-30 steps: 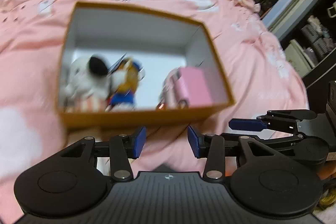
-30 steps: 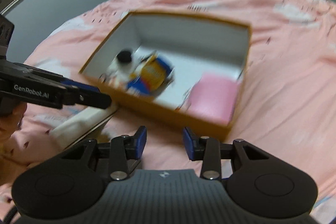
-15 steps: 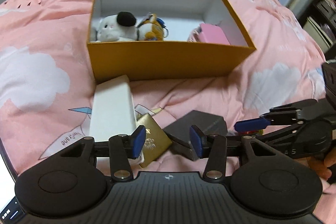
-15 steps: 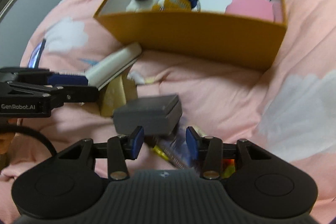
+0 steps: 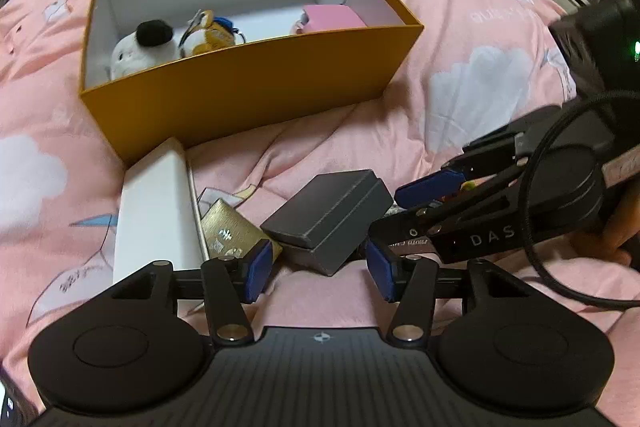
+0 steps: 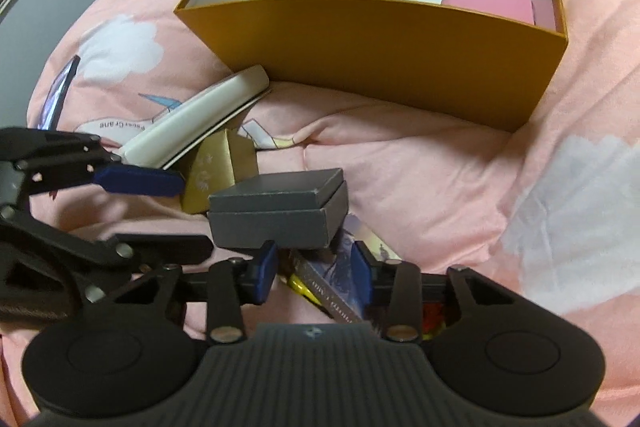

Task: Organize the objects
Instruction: 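Reach left tool to dark grey box while right tool reaches silver photo card pack, then close left tool on grey box while right tool closes on photo card pack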

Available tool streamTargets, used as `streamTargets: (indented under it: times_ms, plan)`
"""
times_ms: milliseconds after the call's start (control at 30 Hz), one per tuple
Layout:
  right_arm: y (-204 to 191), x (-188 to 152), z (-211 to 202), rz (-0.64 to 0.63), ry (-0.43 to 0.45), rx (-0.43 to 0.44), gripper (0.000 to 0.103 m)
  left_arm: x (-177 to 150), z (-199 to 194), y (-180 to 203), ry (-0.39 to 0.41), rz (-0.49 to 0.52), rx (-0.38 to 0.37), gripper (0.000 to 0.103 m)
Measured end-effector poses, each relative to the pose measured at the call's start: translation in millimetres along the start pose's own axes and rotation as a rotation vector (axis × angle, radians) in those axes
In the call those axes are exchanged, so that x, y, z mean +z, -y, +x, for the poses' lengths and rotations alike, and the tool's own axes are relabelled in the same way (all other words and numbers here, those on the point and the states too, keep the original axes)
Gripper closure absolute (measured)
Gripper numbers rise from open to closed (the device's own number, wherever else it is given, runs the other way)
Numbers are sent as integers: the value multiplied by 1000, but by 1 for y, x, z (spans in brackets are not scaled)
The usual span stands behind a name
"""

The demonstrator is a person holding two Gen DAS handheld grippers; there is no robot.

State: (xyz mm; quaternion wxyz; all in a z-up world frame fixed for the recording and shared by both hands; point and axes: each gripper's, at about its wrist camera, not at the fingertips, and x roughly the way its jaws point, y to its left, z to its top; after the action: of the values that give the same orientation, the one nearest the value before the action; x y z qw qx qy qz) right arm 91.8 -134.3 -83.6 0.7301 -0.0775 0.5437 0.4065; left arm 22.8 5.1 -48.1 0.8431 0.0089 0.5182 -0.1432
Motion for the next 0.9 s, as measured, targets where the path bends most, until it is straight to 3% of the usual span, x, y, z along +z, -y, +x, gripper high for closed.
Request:
streamTargets:
  times_ms: [133, 200, 333, 433, 633, 900]
  plan:
    - [-2, 4, -1, -9, 28, 6, 65, 0, 8, 2, -4, 45, 22, 40]
    - [-3, 6, -1, -12, 39, -5, 73, 2, 12, 2, 7, 68, 46, 40]
    - [0, 10, 1, -3, 52, -18, 74, 7, 19, -6, 35, 49, 75, 42]
    - [2, 13, 3, 0, 57, -37, 74, 11, 20, -13, 64, 14, 38, 47]
    - [12, 14, 3, -1, 36, -92, 73, 21, 29, -19, 84, -10, -15, 47]
    - [6, 11, 8, -139, -94, -35, 67, 23, 45, -22, 49, -32, -96, 51]
